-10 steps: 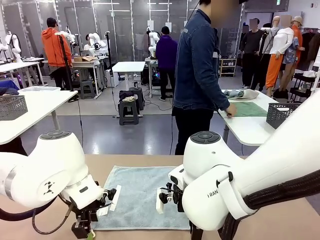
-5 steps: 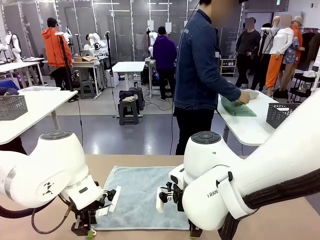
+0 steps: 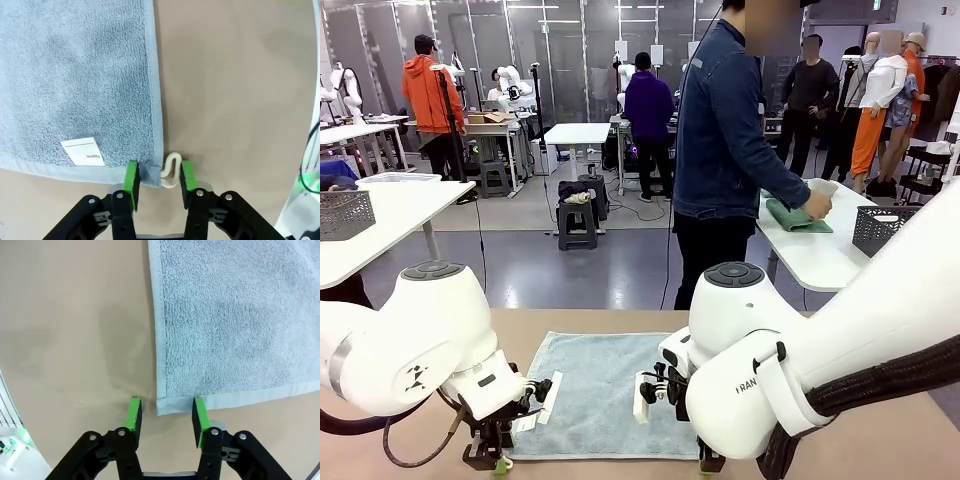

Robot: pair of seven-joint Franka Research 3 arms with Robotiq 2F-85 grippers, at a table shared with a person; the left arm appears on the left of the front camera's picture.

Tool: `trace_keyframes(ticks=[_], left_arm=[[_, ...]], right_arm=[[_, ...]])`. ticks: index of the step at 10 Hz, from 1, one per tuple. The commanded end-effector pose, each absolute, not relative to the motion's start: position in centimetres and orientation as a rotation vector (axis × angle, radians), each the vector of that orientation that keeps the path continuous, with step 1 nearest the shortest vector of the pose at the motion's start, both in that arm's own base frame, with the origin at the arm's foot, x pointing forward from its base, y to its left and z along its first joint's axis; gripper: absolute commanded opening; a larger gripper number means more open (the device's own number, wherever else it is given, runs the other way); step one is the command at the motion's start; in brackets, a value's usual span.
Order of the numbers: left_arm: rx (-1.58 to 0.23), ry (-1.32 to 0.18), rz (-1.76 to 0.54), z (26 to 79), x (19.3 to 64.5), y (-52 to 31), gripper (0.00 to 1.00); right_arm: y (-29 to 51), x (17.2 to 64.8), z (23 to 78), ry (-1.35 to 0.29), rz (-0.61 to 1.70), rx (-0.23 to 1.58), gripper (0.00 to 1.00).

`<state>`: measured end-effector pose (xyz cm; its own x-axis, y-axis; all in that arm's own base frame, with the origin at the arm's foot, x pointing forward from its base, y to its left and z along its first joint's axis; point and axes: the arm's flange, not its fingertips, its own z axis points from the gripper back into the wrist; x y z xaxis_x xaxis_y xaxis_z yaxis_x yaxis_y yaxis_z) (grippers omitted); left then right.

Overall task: Fold the towels and place them in the basket.
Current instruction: When a person lays out a Towel with hook on the table, fold it in half twice.

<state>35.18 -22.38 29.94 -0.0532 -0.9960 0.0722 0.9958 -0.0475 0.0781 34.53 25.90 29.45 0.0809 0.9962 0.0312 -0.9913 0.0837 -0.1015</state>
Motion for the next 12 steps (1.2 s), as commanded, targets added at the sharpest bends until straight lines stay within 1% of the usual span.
trace_keyframes(ticks=[1, 2, 3, 4, 5, 6, 7, 9, 12], left_arm=[[0.04, -0.127, -1.61, 29.4, 35.64, -22.68, 0.27], [0.04, -0.124, -1.61, 29.48, 35.69, -22.76, 0.23], [0.04, -0.118, -1.61, 29.55, 35.79, -22.85, 0.07], [0.022, -0.113, -1.612, 29.59, 35.84, -22.84, 0.03], [0.015, -0.103, -1.613, 29.62, 35.91, -22.84, 0.0], [0.015, -0.095, -1.613, 29.65, 36.0, -22.88, 0.0], [0.02, -0.091, -1.615, 29.71, 36.02, -22.89, 0.0], [0.021, -0.087, -1.62, 29.72, 36.01, -22.87, 0.0], [0.009, -0.119, -1.62, 30.09, 35.55, -22.49, 0.01]], right_arm=[[25.69, 34.8, 29.43, -0.117, 1.5, -0.036, 0.32], [25.7, 34.83, 29.48, -0.117, 1.498, -0.032, 0.32], [25.78, 34.84, 29.56, -0.112, 1.497, -0.028, 0.13], [25.84, 34.79, 29.63, -0.11, 1.496, -0.027, 0.3], [25.8, 34.84, 29.62, -0.106, 1.492, -0.023, 0.0], [25.71, 34.9, 29.52, -0.105, 1.494, -0.018, 0.1], [25.69, 34.85, 29.48, -0.107, 1.502, -0.009, 0.0], [25.68, 34.9, 29.39, -0.102, 1.513, 0.006, 0.0], [25.84, 34.71, 29.58, -0.107, 1.494, -0.032, 0.0]])
